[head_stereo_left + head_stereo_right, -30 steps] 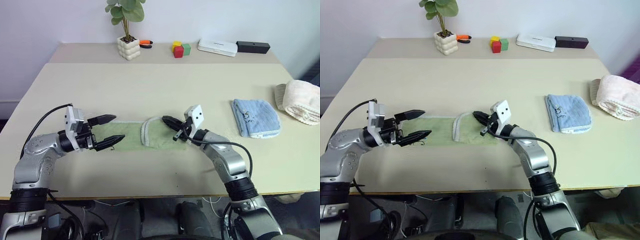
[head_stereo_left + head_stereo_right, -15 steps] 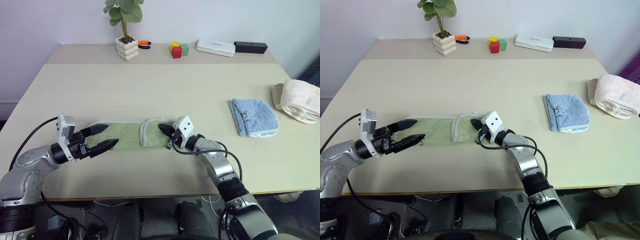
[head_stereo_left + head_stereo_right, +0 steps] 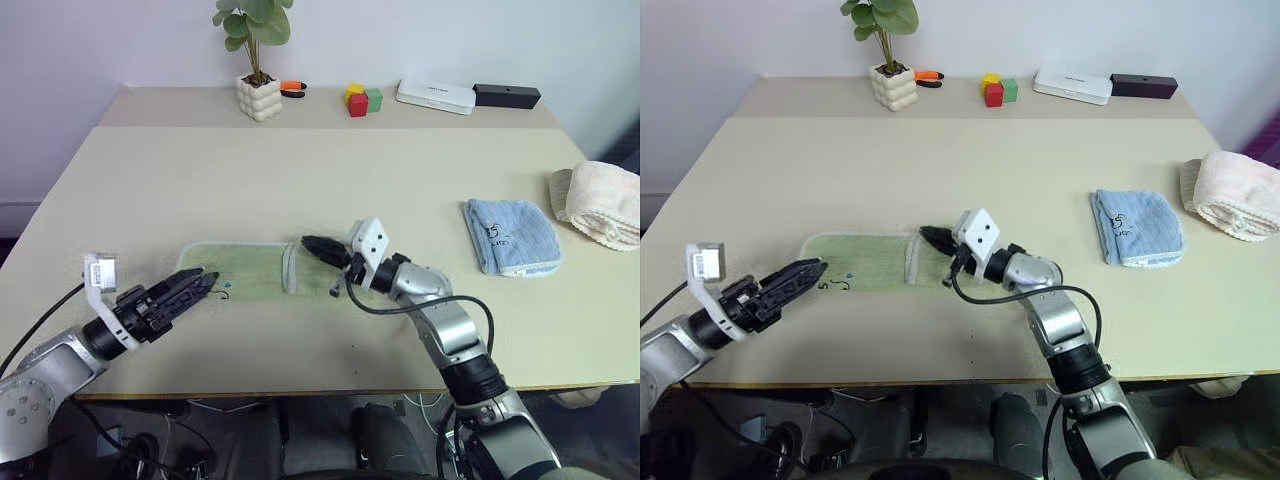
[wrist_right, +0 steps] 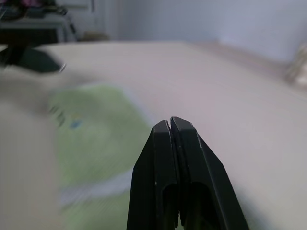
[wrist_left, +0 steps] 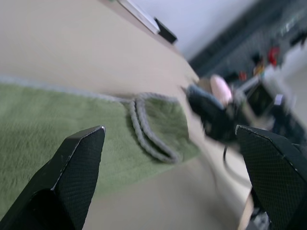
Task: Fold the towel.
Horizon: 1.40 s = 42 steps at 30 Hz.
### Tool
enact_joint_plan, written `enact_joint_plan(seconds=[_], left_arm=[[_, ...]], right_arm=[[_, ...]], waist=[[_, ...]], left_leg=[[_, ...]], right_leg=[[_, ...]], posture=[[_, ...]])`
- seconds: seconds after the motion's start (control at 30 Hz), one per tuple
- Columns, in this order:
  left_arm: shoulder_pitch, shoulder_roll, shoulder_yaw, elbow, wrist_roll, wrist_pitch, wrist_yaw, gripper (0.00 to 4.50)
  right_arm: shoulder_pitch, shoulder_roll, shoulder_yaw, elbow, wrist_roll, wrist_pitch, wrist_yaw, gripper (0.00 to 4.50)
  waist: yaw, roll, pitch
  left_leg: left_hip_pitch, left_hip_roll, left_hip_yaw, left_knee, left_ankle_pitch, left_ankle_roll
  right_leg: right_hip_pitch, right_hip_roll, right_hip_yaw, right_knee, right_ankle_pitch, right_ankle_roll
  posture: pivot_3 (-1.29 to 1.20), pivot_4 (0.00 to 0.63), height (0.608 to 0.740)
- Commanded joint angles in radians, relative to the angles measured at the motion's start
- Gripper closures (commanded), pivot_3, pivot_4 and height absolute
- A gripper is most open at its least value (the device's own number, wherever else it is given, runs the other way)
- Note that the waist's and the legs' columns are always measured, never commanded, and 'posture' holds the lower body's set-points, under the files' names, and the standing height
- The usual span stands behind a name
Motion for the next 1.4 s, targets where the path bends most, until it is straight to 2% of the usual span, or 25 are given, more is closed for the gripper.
enact_joint_plan(seconds=[0.03, 0.17, 0.33, 0.47, 0.6, 0.67, 0.87, 0.97, 1.2, 1.3, 1.4], left_arm=[[0.045, -0.022, 0.037, -0.037, -0.115, 0.028, 0.097, 0.00], [0.112, -0.049, 0.037, -0.087, -0.212, 0.028, 0.189, 0.00], [0.207, -0.075, 0.033, -0.109, -0.285, 0.014, 0.252, 0.00], [0.270, -0.091, 0.032, -0.101, -0.303, 0.000, 0.276, 0.00], [0.261, -0.101, 0.028, -0.061, -0.378, -0.017, 0.337, 0.00], [0.254, -0.105, 0.021, -0.050, -0.372, -0.029, 0.352, 0.00], [0.213, -0.137, 0.023, 0.001, -0.414, -0.076, 0.436, 0.00], [0.221, -0.150, 0.011, 0.010, -0.403, -0.079, 0.434, 0.00], [0.196, -0.181, -0.002, 0.032, -0.415, -0.094, 0.482, 0.00], [0.171, -0.191, -0.006, 0.048, -0.413, -0.108, 0.490, 0.00], [0.146, -0.201, -0.014, 0.055, -0.391, -0.124, 0.499, 0.00]], right_arm=[[0.005, 0.001, 0.024, 0.037, -0.046, -0.059, -0.009, 4.48], [0.001, -0.012, 0.063, 0.123, -0.141, -0.149, -0.034, 4.48], [-0.008, -0.020, 0.082, 0.151, -0.183, -0.216, -0.029, 4.48], [-0.006, -0.012, 0.080, 0.156, -0.190, -0.224, -0.037, 4.48], [-0.019, -0.007, 0.050, 0.146, -0.159, -0.199, -0.037, 4.48], [-0.030, -0.023, 0.030, 0.139, -0.142, -0.188, -0.025, 4.48], [-0.048, -0.102, -0.163, -0.069, 0.236, 0.127, 0.136, 4.48], [-0.037, -0.210, -0.223, -0.179, 0.338, 0.208, 0.227, 3.60], [0.007, -0.335, -0.250, -0.270, 0.361, 0.237, 0.290, 0.03], [0.075, -0.398, -0.279, -0.276, 0.352, 0.165, 0.370, 0.03], [0.101, -0.418, -0.288, -0.273, 0.355, 0.152, 0.383, 0.03]], waist=[[-0.001, 0.000, 0.000], [-0.002, 0.000, 0.000], [-0.001, 0.000, 0.000], [-0.002, 0.000, 0.000], [0.001, 0.000, 0.000], [0.000, 0.000, 0.000], [0.004, 0.000, 0.000], [0.003, 0.000, 0.000], [0.004, 0.000, 0.000], [0.009, 0.000, 0.000], [0.007, 0.000, 0.000]], left_leg=[[0.000, 0.000, 0.000, 0.000, 0.000, 0.000], [0.000, 0.000, 0.000, 0.000, 0.000, 0.000], [0.001, -0.002, -0.001, 0.000, 0.000, -0.001], [0.001, -0.002, -0.001, 0.000, 0.000, -0.001], [0.001, -0.002, -0.002, 0.000, 0.000, -0.002], [0.001, -0.002, -0.002, 0.000, 0.000, -0.002], [0.000, -0.004, -0.002, 0.000, 0.000, -0.002], [0.000, -0.005, -0.002, -0.001, 0.000, -0.002], [0.001, -0.004, -0.002, -0.005, 0.000, -0.001], [0.000, -0.005, -0.001, -0.007, 0.000, -0.001], [0.000, -0.007, 0.000, -0.009, 0.000, -0.001]], right_leg=[[0.000, 0.000, 0.000, 0.000, 0.000, 0.000], [0.000, -0.001, 0.000, 0.000, 0.000, -0.001], [0.000, -0.004, 0.000, 0.000, -0.002, -0.004], [0.000, -0.004, 0.000, -0.001, -0.002, -0.005], [0.000, -0.005, -0.001, -0.001, -0.003, -0.006], [0.001, -0.007, -0.001, -0.001, -0.003, -0.006], [0.002, -0.013, -0.001, -0.003, -0.003, -0.006], [0.002, -0.013, -0.001, -0.004, -0.003, -0.006], [0.002, -0.013, -0.001, -0.008, -0.003, -0.006], [0.003, -0.013, -0.002, -0.014, -0.002, -0.007], [0.005, -0.013, -0.002, -0.018, -0.002, -0.007]], posture=[[0.00, 0.150, 0.740], [0.00, 0.150, 0.740], [0.00, 0.150, 0.740], [0.00, 0.150, 0.740], [0.00, 0.150, 0.740], [0.00, 0.150, 0.740], [0.00, 0.150, 0.740], [0.00, 0.150, 0.740], [0.00, 0.150, 0.740], [0.00, 0.150, 0.740], [0.00, 0.150, 0.740]])
